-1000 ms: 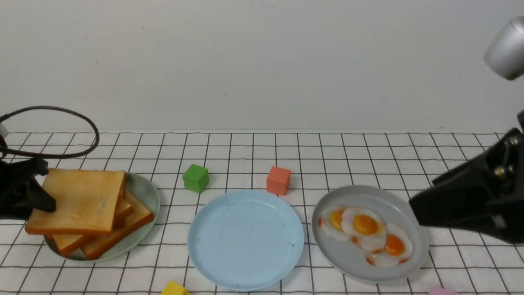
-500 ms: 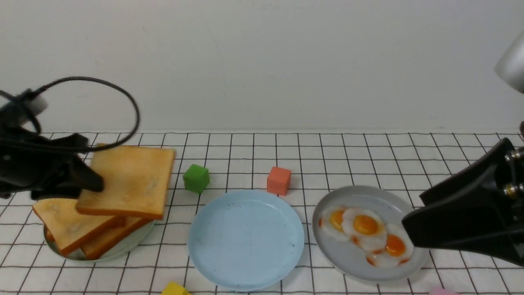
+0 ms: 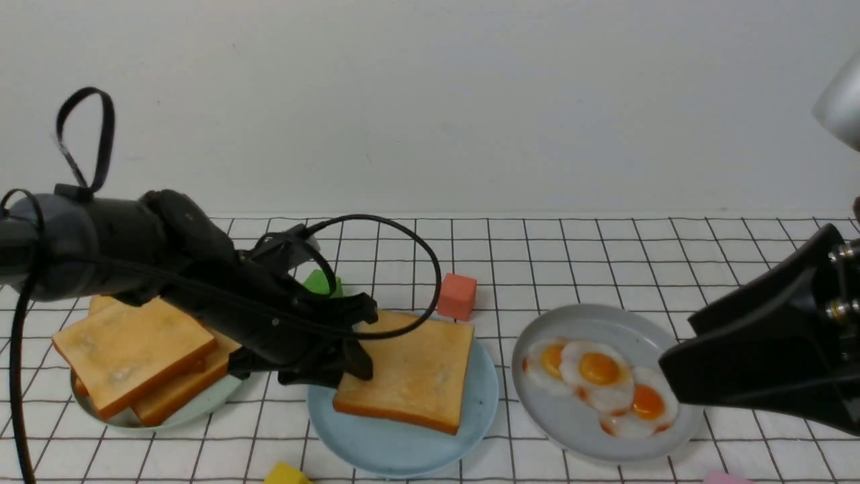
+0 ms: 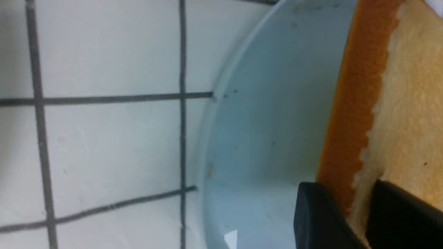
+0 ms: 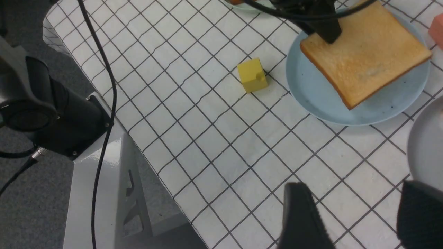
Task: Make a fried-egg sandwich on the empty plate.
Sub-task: Use the left arm to put a slice of bread into the empty plate in the middle, then use the right arm to grab a fried egg, then use the right arm to place the fried egg on the slice of bread in the middle, then use the left arm to grab a slice of bread
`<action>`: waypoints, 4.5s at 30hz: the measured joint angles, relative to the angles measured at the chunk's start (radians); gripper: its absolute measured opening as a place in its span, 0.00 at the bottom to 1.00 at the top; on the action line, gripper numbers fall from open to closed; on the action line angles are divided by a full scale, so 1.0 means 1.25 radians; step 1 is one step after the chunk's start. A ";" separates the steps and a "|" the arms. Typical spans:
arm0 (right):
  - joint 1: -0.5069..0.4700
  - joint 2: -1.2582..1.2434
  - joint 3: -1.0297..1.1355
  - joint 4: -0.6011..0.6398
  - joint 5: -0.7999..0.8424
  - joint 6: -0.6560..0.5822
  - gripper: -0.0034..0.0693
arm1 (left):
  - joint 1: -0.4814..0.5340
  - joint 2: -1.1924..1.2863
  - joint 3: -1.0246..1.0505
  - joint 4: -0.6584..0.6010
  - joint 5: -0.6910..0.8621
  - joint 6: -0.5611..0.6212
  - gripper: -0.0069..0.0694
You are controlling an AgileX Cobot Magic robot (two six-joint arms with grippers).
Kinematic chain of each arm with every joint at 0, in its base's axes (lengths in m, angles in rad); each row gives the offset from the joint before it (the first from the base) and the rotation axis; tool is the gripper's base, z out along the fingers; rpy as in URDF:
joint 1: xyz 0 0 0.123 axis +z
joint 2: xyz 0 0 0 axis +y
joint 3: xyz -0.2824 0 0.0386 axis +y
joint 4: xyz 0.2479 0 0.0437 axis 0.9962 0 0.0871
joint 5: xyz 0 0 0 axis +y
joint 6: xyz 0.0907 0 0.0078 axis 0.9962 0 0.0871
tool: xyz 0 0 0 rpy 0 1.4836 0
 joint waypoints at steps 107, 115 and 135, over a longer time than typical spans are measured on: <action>0.035 0.846 -0.352 0.213 -0.293 -0.152 0.07 | 0.000 -0.934 0.042 0.461 0.470 -0.092 0.07; 0.042 0.939 -0.357 0.158 -0.341 -0.149 0.13 | 0.000 -0.973 0.041 0.467 0.500 -0.100 0.08; 0.041 0.562 -0.448 -0.149 -0.028 -0.043 0.71 | 0.000 -0.855 0.134 0.561 0.163 -0.218 0.10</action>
